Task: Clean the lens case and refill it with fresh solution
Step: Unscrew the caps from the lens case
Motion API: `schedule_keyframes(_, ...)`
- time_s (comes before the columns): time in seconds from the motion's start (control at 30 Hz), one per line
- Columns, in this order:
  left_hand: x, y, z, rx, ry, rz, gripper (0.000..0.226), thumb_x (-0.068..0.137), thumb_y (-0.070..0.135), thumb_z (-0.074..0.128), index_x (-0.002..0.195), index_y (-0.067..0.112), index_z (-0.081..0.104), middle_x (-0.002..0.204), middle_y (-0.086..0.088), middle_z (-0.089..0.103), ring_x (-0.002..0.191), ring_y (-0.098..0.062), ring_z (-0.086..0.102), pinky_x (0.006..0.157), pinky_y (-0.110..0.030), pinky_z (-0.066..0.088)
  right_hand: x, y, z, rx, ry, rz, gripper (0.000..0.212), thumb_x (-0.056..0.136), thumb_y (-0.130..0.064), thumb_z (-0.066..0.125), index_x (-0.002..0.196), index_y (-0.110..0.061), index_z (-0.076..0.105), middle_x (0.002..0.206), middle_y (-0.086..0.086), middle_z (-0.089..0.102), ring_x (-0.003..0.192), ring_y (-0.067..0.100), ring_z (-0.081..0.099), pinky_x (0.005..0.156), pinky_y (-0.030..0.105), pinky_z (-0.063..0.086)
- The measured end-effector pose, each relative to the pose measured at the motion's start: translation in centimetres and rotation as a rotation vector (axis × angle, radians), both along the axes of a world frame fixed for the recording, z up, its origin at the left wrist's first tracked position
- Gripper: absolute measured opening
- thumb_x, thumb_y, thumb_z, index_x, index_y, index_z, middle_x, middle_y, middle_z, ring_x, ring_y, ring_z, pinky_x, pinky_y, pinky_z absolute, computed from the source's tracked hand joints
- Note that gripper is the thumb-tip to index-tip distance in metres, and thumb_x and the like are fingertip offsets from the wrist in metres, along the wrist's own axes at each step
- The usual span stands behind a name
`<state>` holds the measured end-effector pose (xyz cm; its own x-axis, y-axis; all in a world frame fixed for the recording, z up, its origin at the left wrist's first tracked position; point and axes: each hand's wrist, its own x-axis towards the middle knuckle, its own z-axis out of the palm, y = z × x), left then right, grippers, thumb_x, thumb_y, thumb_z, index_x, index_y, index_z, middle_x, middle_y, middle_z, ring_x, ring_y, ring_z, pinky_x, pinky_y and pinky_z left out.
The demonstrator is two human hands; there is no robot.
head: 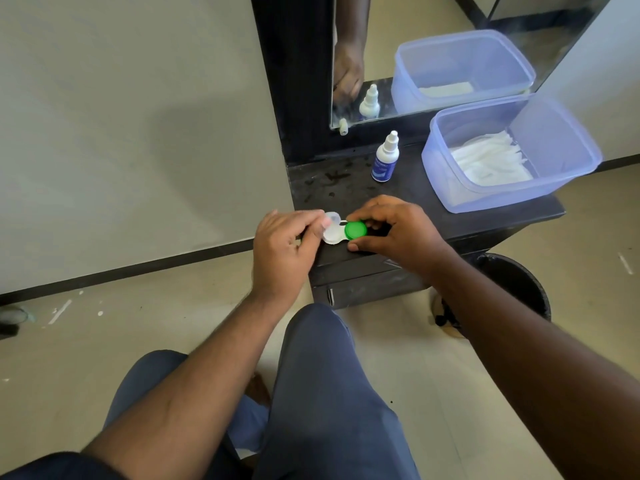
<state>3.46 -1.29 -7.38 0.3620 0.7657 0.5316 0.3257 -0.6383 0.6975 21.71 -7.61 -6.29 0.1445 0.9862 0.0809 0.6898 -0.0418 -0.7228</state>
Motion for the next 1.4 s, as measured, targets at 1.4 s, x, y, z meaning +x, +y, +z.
schedule_keyframes(1.4, 0.1, 0.4, 0.1, -0.500, 0.221, -0.044, 0.037, 0.058, 0.034, 0.088, 0.092, 0.031, 0.075, 0.081, 0.011, 0.063, 0.081, -0.013, 0.060, 0.081, -0.057, 0.047, 0.3, -0.2, 0.9, -0.008, -0.059, 0.117, 0.037, 0.073, -0.020, 0.081, 0.107, -0.011, 0.071, 0.098, 0.003, 0.065, 0.085, 0.010, 0.059, 0.076, 0.016, 0.048)
